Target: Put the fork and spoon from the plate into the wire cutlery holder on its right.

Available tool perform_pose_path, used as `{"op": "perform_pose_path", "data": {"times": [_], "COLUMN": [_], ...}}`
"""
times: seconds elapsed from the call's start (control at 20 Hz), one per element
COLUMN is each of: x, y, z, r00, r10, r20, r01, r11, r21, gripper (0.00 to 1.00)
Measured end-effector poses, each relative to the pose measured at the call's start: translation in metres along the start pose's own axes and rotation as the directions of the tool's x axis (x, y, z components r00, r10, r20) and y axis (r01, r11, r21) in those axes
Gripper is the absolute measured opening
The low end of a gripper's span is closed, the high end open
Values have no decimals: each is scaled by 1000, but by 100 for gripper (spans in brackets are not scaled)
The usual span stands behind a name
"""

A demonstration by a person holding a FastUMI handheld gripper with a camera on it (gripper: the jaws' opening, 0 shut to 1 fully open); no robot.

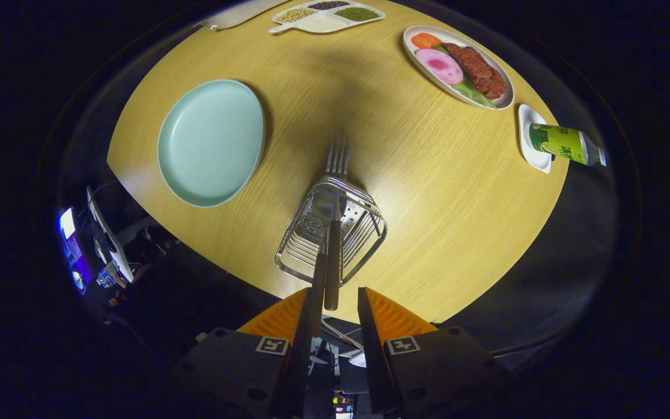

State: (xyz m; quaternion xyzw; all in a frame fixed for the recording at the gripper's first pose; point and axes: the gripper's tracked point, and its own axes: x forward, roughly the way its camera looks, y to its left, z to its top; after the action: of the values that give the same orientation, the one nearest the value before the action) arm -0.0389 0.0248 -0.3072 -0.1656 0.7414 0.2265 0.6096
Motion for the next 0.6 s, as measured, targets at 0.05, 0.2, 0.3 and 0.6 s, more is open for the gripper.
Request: {"op": "perform_pose_path", "data": {"times": [0.05,0.2,0.3,0.6], "x": [-4,-18,-35,-108], "y": [0,-3,-2,-2], "z": [-2,-3,0,3], "r00": [999,972,921,637], "r10": [8,8,-2,-156], "r20": [46,233,390,755], "r01": [-9,-32,-60,-144], "r11": [1000,995,988,938], "r21": [13,97,146,315], "gripper": [51,60,67,94]}}
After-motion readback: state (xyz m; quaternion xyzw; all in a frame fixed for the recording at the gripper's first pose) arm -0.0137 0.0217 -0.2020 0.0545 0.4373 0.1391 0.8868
